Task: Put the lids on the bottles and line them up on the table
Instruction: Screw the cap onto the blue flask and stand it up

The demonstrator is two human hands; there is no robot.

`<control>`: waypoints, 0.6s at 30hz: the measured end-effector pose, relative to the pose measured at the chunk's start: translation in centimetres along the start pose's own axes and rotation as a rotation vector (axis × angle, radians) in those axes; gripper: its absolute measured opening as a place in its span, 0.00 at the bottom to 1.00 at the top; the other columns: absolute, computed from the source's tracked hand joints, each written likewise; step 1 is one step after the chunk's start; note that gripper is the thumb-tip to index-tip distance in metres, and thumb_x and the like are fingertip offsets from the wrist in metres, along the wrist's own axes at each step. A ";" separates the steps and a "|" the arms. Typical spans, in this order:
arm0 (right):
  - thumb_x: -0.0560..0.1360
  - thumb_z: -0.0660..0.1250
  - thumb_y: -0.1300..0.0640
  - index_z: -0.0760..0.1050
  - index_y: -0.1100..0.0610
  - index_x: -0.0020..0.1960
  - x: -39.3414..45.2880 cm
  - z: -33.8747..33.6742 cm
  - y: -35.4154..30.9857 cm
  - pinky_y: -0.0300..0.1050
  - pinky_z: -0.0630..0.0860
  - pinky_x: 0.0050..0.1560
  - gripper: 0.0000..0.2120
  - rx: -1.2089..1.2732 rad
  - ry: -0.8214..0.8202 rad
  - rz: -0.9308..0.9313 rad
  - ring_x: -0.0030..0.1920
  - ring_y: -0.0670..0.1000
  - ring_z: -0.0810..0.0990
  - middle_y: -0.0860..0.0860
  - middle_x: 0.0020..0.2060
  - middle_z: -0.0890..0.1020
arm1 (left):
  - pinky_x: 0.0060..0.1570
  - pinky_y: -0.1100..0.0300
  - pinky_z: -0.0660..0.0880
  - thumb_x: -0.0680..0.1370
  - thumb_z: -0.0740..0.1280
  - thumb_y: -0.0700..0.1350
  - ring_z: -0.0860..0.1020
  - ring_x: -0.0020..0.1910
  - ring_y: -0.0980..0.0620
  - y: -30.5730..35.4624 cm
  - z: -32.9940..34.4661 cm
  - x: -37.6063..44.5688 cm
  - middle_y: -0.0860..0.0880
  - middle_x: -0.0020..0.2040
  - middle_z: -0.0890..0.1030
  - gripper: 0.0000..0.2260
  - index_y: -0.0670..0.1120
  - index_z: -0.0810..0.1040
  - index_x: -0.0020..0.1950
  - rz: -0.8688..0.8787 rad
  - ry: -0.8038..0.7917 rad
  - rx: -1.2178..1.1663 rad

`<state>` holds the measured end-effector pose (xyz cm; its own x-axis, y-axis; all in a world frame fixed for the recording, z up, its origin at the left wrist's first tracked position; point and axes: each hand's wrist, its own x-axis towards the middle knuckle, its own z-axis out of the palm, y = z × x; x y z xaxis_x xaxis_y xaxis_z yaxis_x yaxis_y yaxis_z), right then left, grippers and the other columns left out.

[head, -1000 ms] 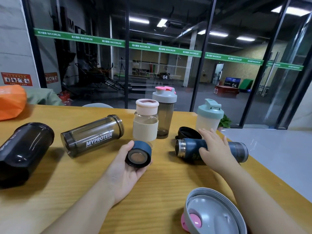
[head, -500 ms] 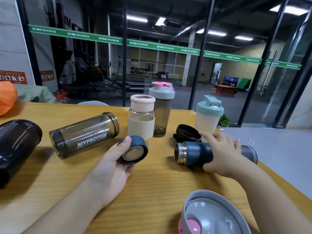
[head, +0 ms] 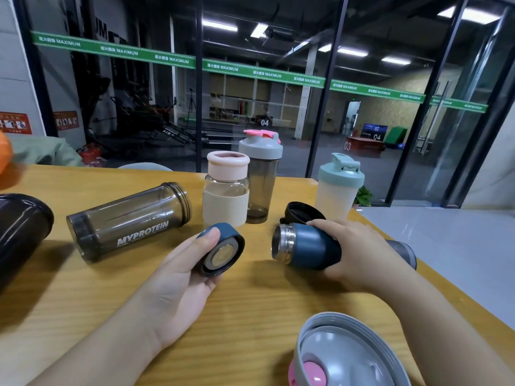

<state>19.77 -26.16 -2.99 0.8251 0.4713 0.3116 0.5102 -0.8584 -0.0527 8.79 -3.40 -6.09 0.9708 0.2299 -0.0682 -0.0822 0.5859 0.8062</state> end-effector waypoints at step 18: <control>0.62 0.68 0.43 0.62 0.38 0.70 -0.1 1.3 -1.9 0.48 0.65 0.56 0.37 0.137 0.301 -0.325 0.55 0.46 0.68 0.44 0.56 0.75 | 0.49 0.52 0.80 0.56 0.78 0.54 0.82 0.52 0.48 -0.2 -0.5 -0.2 0.52 0.51 0.83 0.27 0.54 0.79 0.54 0.250 0.015 0.499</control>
<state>19.07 -24.33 -4.10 0.5202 0.6148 0.5928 0.7749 -0.6316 -0.0249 8.48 -3.15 -6.55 0.9317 0.3280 0.1557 -0.1896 0.0737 0.9791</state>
